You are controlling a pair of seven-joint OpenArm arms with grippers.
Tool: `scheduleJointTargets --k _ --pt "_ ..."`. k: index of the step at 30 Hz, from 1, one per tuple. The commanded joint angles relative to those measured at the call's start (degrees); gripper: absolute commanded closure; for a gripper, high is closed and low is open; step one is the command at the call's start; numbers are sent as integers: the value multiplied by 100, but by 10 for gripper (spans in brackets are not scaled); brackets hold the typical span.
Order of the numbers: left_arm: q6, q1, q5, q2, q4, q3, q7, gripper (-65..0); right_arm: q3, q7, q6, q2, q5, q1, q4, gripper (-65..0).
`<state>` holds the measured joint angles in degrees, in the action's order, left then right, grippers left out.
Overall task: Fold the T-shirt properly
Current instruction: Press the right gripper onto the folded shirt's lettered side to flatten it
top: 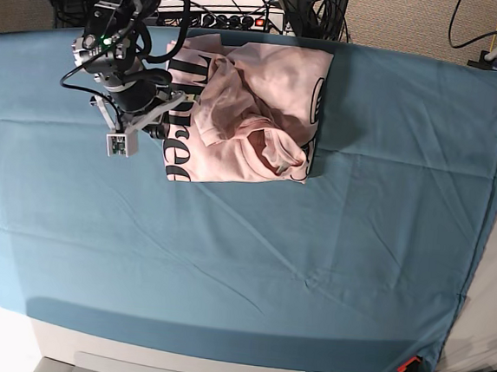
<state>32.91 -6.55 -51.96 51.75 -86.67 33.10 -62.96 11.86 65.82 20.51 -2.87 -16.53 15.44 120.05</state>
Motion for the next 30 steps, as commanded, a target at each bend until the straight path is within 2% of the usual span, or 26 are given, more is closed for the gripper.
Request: scheduleJointTargets --k 1,10,17,20,25,30 --pt "-2 -105 -76 173 -74 52 142 0 -44 -87 -2 68 -66 9 -11 0" --pt "-4 -105 -74 173 -70 52 138 0 -380 28 24 162 -372 94 -225 0" --pt "-2 -105 -74 173 -70 52 140 0 -1051 184 44 162 -380 105 -225 0" --pt "-2 -105 -74 173 -70 52 140 0 -1552 278 254 162 -428 107 -225 0" --pt "-2 -105 -74 173 -70 52 140 0 -2485 332 498 162 -859 184 -225 0" --pt "-2 -105 -74 173 -70 52 140 0 -3195 350 774 162 -872 201 -225 0"
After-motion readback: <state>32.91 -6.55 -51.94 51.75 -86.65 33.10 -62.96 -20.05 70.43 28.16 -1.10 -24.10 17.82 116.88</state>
